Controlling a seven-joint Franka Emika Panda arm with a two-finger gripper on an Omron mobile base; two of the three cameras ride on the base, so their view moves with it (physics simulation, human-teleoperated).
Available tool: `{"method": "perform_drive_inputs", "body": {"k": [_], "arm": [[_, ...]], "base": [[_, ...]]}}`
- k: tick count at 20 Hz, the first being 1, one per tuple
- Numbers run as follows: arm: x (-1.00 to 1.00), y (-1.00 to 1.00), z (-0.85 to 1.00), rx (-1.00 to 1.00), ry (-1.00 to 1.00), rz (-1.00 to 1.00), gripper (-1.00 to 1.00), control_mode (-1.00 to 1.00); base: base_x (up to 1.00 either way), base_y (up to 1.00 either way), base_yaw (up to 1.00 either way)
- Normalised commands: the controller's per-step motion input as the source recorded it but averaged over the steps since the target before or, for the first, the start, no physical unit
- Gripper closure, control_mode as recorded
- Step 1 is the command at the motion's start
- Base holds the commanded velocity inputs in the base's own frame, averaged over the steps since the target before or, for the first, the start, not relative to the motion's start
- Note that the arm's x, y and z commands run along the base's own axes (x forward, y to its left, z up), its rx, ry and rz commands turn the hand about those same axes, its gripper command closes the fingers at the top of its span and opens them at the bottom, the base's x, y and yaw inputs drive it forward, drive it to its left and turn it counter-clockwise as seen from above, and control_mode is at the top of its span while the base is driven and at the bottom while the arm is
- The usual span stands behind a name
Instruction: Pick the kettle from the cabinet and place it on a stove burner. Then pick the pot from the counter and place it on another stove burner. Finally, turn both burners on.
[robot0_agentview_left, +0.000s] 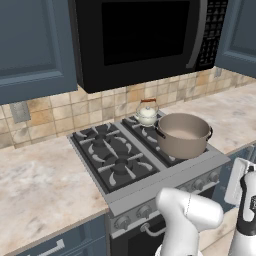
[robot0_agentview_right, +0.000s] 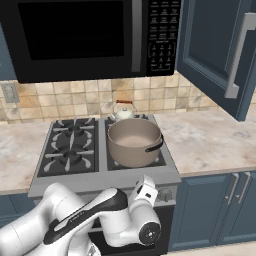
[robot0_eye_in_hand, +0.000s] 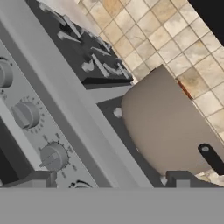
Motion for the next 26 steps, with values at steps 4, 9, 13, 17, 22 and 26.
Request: {"method": "perform_drive_inputs", "body": {"k": [4, 9, 13, 17, 22, 26], "arm": [[-0.03, 0.0, -0.21, 0.09, 0.08, -0.01, -1.0, -1.0], [-0.04, 0.0, -0.14, 0.07, 0.06, -0.01, -1.0, -1.0], [0.0, 0.0, -0.09, 0.02, 0.06, 0.0, -1.0, -1.0], [0.0, 0.0, -0.15, 0.07, 0.07, 0.0, -1.0, -1.0], [0.0, 0.0, -0.16, 0.1, 0.06, 0.0, -1.0, -1.0], [0.0, 0.0, -0.14, 0.12, 0.02, 0.0, -1.0, -1.0]], "base": [[0.0, 0.0, 0.0], [0.0, 0.0, 0.0], [0.0, 0.0, 0.0], [0.0, 0.0, 0.0], [0.0, 0.0, 0.0], [0.0, 0.0, 0.0]]}}
